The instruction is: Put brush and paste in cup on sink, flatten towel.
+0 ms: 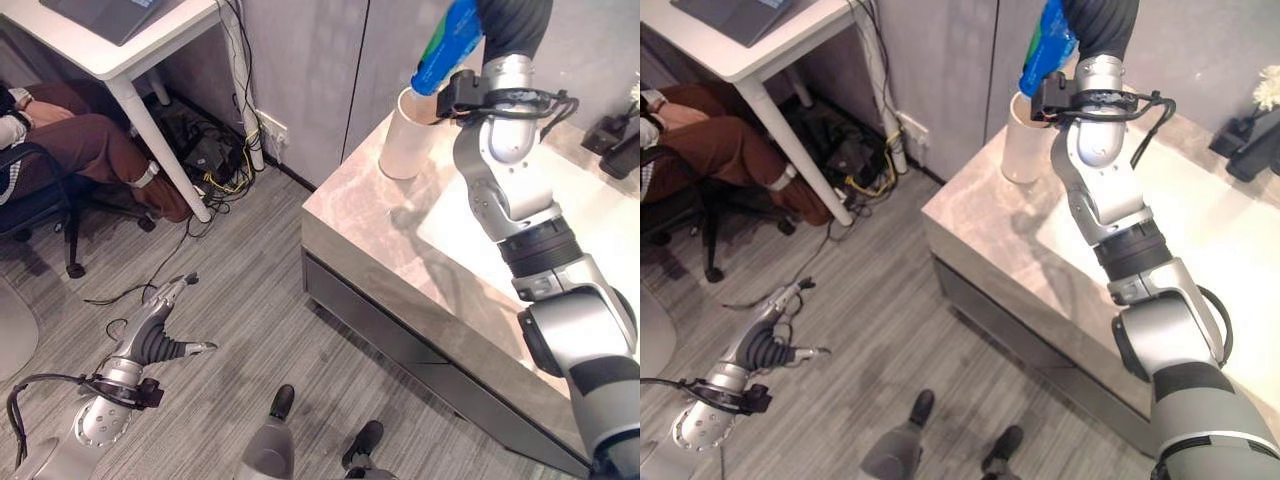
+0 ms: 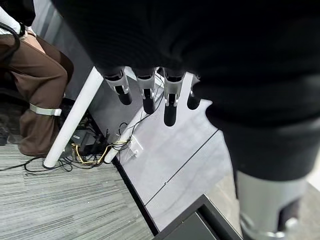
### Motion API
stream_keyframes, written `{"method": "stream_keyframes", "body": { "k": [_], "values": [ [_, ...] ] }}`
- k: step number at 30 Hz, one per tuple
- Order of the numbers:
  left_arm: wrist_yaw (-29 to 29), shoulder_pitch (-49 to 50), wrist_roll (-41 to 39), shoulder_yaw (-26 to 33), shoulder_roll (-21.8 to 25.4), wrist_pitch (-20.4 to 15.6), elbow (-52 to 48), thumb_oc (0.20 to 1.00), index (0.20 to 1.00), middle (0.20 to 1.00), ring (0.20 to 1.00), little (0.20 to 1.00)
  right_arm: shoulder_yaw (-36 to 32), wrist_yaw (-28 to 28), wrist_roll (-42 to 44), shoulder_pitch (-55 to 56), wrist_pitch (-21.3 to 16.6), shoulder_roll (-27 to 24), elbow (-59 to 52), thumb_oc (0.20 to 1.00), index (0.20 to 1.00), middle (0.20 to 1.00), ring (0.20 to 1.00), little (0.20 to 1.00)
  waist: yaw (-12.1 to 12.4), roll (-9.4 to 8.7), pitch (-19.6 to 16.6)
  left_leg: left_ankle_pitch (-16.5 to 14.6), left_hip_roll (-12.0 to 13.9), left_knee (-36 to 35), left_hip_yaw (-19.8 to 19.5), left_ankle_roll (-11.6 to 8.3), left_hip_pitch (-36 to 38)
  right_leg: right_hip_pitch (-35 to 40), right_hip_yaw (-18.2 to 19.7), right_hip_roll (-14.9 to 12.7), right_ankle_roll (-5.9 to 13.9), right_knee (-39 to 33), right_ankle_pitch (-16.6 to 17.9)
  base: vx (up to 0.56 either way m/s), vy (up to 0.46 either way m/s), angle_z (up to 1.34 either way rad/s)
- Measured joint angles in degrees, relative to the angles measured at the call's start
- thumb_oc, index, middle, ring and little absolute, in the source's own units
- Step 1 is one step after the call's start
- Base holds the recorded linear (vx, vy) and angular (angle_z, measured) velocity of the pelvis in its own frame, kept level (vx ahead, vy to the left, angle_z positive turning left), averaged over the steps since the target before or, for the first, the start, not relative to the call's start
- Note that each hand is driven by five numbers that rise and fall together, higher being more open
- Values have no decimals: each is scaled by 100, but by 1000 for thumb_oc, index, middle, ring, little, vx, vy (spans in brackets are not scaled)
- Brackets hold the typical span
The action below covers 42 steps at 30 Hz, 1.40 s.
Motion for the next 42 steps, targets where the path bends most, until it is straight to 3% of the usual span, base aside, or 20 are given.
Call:
{"method": "stream_keyframes", "body": {
  "k": [31, 42],
  "values": [
    [42, -215, 112, -210, -17, 5, 79, 1000, 1000, 1000, 1000, 1000, 18, 231, 165, 7, 11, 58, 138, 200, 200, 200, 200, 200, -30, 44, 30, 6, -98, 70, -15, 9, -67, -20, -9, -100, 66, 0, 35, 3, 2, 1],
    [49, -220, 110, -221, -24, 24, 332, 1000, 1000, 1000, 1000, 1000, 30, 252, 164, 7, 20, 68, 197, 200, 200, 200, 200, 200, -141, -106, 28, 6, -99, 76, 12, 10, -68, -38, 31, -98, 76, 1, 50, 0, 0, 0]
  ]
}}
